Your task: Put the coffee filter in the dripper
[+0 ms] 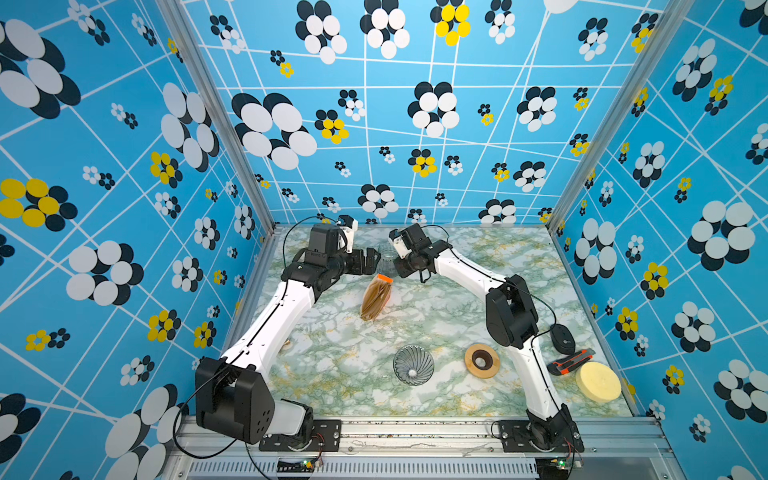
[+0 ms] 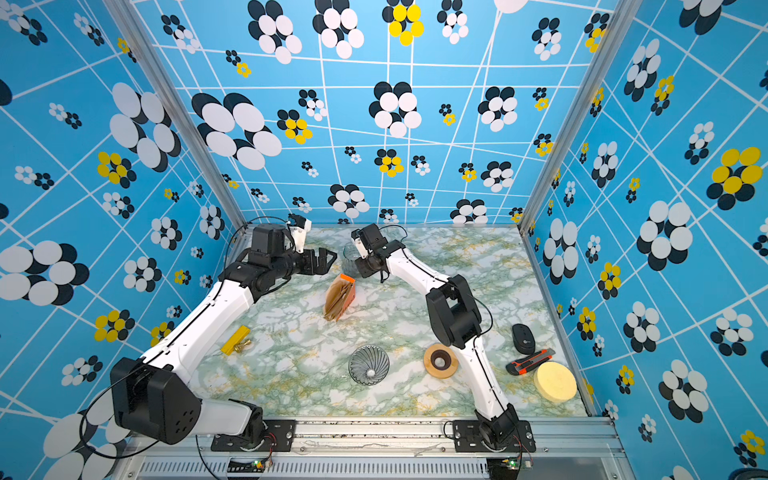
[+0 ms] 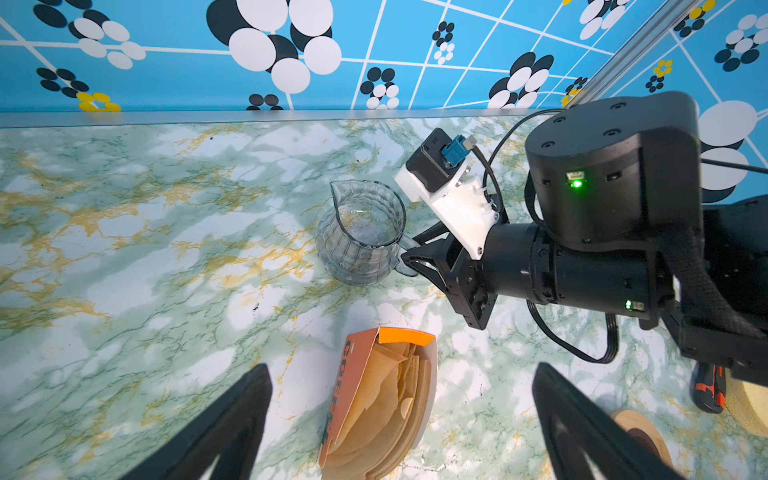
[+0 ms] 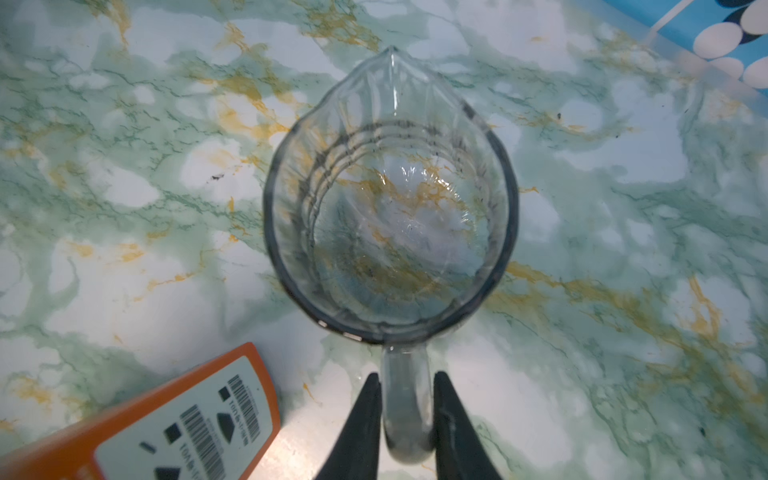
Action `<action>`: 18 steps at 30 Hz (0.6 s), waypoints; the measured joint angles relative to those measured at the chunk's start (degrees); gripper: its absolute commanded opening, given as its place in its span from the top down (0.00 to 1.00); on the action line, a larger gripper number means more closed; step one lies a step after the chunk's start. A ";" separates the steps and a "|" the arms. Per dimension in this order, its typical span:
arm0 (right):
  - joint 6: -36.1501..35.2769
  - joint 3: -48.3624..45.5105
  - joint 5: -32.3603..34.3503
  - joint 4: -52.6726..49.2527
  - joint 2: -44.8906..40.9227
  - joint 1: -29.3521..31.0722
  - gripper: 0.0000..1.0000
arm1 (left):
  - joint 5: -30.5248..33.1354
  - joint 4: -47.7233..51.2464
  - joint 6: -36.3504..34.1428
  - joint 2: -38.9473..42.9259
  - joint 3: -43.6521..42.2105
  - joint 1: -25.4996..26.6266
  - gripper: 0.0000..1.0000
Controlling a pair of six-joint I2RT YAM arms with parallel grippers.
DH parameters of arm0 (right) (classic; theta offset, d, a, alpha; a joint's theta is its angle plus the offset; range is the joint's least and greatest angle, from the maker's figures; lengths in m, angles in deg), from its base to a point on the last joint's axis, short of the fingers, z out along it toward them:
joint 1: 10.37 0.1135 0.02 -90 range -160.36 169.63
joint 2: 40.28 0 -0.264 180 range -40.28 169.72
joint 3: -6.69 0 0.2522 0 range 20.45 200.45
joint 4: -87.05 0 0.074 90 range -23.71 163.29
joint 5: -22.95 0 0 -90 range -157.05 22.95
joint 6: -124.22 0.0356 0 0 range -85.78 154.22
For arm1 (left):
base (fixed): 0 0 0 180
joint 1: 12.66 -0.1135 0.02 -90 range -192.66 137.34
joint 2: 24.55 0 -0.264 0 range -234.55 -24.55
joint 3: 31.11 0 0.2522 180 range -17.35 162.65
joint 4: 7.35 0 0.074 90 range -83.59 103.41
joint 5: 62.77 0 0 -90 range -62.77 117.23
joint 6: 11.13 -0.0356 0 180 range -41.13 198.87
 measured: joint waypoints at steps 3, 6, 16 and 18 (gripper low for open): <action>-0.37 0.17 0.20 -0.20 0.68 0.00 0.78 | -0.02 0.00 0.00 0.00 0.00 0.00 0.01; -0.63 0.33 0.37 -0.37 0.92 0.11 0.81 | -0.02 0.00 0.00 0.00 0.00 0.00 0.01; -0.83 -0.48 2.14 0.13 0.55 0.44 0.84 | -0.02 0.00 0.00 0.00 0.00 0.00 0.01; -0.83 -2.16 2.75 1.05 -0.33 0.50 0.84 | -0.02 0.00 0.00 0.00 0.00 0.00 0.01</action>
